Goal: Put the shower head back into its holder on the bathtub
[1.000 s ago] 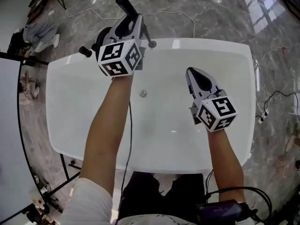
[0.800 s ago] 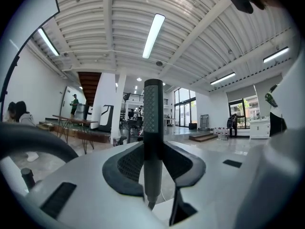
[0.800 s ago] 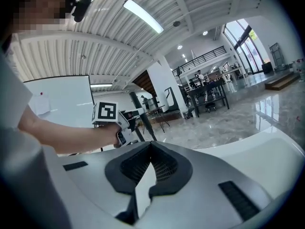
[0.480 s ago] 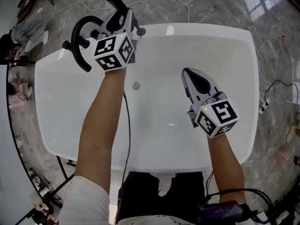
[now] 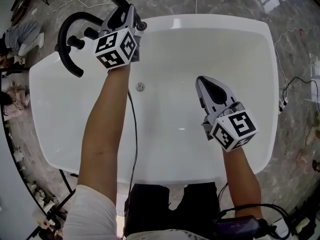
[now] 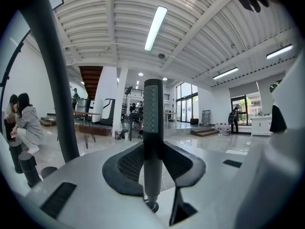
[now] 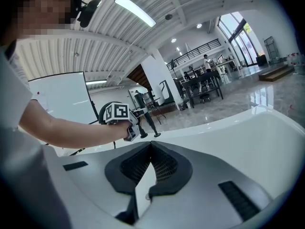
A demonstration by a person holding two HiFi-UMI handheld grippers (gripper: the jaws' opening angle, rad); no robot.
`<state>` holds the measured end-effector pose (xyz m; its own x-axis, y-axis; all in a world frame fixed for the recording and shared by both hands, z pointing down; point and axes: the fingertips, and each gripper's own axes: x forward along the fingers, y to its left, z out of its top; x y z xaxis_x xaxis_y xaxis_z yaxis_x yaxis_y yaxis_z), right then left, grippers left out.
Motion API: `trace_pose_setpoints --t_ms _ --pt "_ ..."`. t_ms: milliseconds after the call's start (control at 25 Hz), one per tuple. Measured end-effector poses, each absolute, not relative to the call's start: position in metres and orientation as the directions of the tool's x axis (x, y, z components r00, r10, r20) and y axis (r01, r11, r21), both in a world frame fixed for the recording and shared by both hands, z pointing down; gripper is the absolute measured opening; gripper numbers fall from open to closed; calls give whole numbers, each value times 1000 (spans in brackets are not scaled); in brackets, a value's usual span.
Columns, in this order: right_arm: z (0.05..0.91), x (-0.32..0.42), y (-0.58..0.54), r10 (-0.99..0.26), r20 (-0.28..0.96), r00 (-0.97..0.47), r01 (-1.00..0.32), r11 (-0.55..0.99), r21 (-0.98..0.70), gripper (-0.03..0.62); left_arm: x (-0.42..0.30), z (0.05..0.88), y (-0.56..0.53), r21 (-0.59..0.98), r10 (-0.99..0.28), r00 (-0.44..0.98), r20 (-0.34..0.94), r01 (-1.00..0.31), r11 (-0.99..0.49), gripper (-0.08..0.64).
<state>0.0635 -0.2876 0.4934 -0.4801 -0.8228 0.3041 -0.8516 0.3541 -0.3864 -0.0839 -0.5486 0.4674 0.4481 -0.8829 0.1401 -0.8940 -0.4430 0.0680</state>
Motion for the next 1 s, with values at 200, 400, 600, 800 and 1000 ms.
trace_pose_setpoints --t_ms 200,400,600,800,1000 --pt "502 63 -280 -818 313 -483 -851 353 -389 7 -83 482 -551 69 -882 448 149 -894 -443 130" --pt "517 63 -269 -805 349 -480 -855 340 -391 8 -86 489 -556 75 -886 440 149 -898 -433 130" --pt "527 68 -261 -803 363 -473 -857 324 -400 8 -81 504 -556 61 -881 440 172 -898 -436 129" --pt "535 71 -256 -800 371 -472 -856 316 -408 8 -85 515 -560 74 -884 432 180 -902 -426 130" --pt "543 69 -251 -793 383 -473 -856 311 -412 6 -82 525 -560 61 -878 439 191 -898 -435 130"
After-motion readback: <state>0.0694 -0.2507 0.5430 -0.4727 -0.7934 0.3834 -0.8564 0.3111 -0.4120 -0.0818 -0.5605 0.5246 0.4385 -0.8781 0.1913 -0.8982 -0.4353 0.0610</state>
